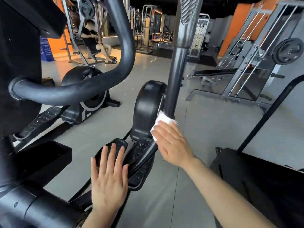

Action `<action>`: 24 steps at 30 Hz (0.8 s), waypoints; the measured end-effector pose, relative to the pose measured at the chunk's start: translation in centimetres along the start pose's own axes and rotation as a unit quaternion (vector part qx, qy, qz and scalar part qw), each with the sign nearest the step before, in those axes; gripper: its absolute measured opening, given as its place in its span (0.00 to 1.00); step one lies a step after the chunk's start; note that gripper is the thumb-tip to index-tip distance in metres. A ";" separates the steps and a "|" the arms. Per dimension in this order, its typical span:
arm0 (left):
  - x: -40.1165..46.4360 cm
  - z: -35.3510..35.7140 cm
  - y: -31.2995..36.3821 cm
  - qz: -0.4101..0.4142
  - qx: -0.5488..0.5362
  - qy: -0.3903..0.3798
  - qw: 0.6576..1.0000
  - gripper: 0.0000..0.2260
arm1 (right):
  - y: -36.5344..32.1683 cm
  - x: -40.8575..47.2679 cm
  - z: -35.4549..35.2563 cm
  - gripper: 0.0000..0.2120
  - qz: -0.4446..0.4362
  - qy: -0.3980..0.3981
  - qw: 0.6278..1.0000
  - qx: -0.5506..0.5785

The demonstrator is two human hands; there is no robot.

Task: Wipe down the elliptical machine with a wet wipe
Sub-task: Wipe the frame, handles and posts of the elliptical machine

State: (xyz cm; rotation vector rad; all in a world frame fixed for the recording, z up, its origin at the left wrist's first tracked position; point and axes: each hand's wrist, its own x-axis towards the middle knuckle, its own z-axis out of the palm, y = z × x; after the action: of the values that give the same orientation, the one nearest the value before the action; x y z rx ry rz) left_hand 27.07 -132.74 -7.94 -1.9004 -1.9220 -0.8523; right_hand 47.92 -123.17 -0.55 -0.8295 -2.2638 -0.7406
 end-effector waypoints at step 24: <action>-1.7 -4.7 -0.2 -0.018 -0.246 0.012 0.969 0.18 | -5.4 -4.4 3.3 0.18 0.049 -0.012 0.997 0.052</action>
State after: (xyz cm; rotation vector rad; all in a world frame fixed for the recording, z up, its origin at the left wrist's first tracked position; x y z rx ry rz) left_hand 26.07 -136.92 -5.37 -2.1026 -1.8567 -1.4688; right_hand 45.68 -126.02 -7.30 -0.8975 -2.2437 -0.5666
